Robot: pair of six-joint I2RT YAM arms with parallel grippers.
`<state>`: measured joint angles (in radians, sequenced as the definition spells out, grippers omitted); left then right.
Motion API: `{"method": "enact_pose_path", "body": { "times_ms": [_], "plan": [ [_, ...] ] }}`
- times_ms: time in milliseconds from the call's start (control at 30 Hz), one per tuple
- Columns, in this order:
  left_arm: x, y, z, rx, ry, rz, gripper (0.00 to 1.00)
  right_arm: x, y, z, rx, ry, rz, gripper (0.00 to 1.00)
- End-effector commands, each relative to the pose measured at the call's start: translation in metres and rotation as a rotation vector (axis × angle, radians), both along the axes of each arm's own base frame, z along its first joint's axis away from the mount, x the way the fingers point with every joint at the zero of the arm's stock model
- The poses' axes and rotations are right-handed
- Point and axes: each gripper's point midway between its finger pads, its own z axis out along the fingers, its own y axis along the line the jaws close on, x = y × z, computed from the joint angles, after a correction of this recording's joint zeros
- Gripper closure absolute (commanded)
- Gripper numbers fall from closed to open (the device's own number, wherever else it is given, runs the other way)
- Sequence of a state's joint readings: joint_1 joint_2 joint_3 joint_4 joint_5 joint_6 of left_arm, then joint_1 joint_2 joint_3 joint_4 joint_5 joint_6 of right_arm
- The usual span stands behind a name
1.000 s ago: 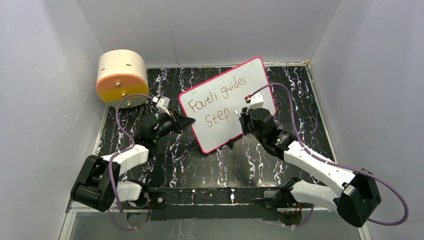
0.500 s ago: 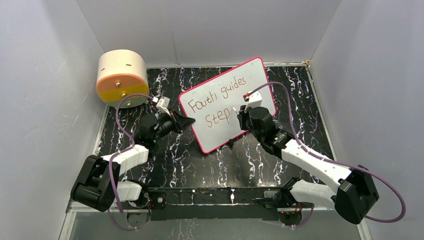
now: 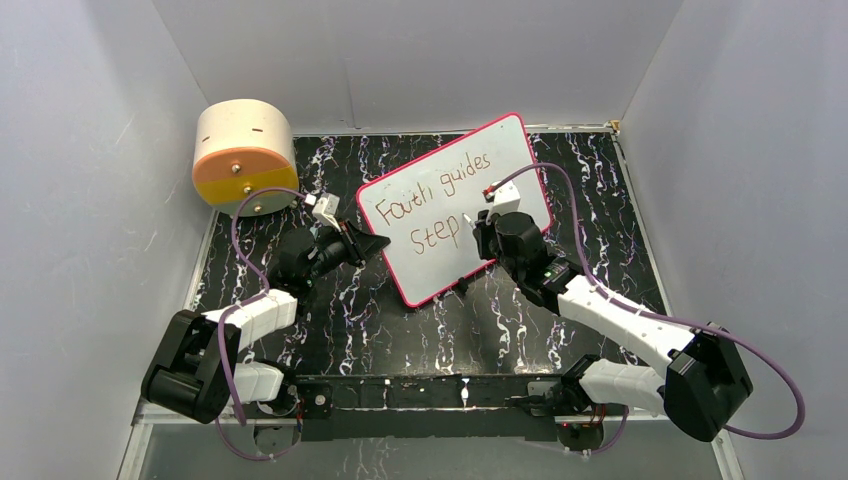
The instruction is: Write a sentence on the whiteboard
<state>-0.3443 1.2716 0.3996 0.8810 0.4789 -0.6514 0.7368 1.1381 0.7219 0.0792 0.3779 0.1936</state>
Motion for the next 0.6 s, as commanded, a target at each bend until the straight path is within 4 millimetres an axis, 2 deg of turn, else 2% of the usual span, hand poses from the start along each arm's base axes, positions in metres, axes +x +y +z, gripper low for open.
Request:
{"method": "enact_pose_path", "body": {
  "times_ms": [0, 300, 567],
  "plan": [
    [0.002, 0.0, 0.004, 0.019, -0.017, 0.002, 1.0, 0.009, 0.012, 0.023, 0.055, -0.058, 0.027, 1.0],
    [0.002, 0.0, 0.004, 0.022, -0.018, 0.004, 1.0, 0.008, 0.019, 0.031, 0.085, -0.08, 0.06, 1.0],
    [0.003, 0.001, 0.004, 0.022, -0.017, 0.008, 1.0, 0.005, 0.022, 0.028, 0.08, -0.065, 0.088, 1.0]
  ]
}}
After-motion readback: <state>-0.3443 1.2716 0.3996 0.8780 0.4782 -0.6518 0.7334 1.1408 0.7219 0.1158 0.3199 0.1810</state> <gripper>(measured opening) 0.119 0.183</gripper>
